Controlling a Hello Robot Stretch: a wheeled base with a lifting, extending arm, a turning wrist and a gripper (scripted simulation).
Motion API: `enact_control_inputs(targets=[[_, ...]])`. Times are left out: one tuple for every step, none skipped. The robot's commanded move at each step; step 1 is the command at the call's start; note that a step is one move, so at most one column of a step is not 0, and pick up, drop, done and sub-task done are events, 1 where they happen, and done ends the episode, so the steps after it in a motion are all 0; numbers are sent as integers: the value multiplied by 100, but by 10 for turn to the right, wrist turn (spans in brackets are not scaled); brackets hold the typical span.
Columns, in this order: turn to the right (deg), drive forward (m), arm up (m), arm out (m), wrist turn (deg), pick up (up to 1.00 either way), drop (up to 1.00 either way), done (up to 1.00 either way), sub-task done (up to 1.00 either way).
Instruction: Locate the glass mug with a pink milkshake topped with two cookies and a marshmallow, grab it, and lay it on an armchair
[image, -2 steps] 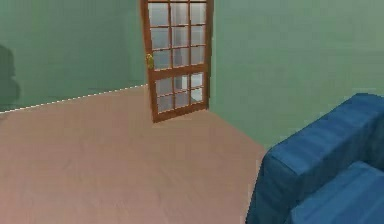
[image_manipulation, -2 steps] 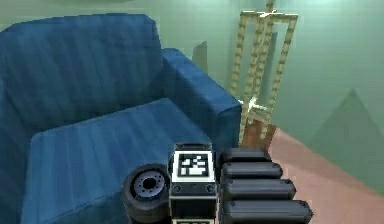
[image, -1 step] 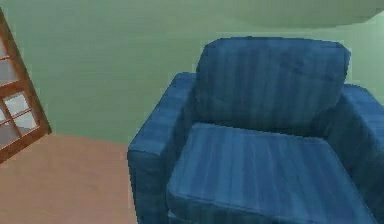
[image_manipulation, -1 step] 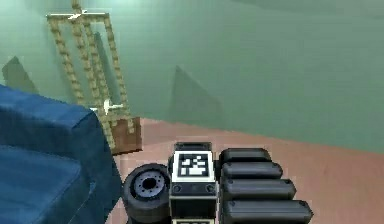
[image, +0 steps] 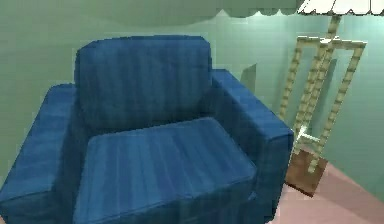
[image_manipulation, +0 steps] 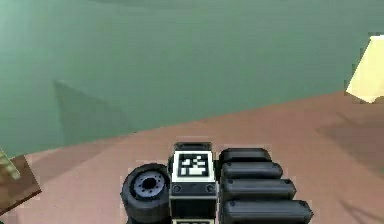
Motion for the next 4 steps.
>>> enact_control_inputs(targets=[[-450, 0, 0, 0, 0, 0, 0, 0, 0], [-450, 0, 0, 0, 0, 0, 0, 0, 0], [-150, 0, 0, 0, 0, 0, 0, 0, 0], [450, 0, 0, 0, 0, 0, 0, 0, 0]])
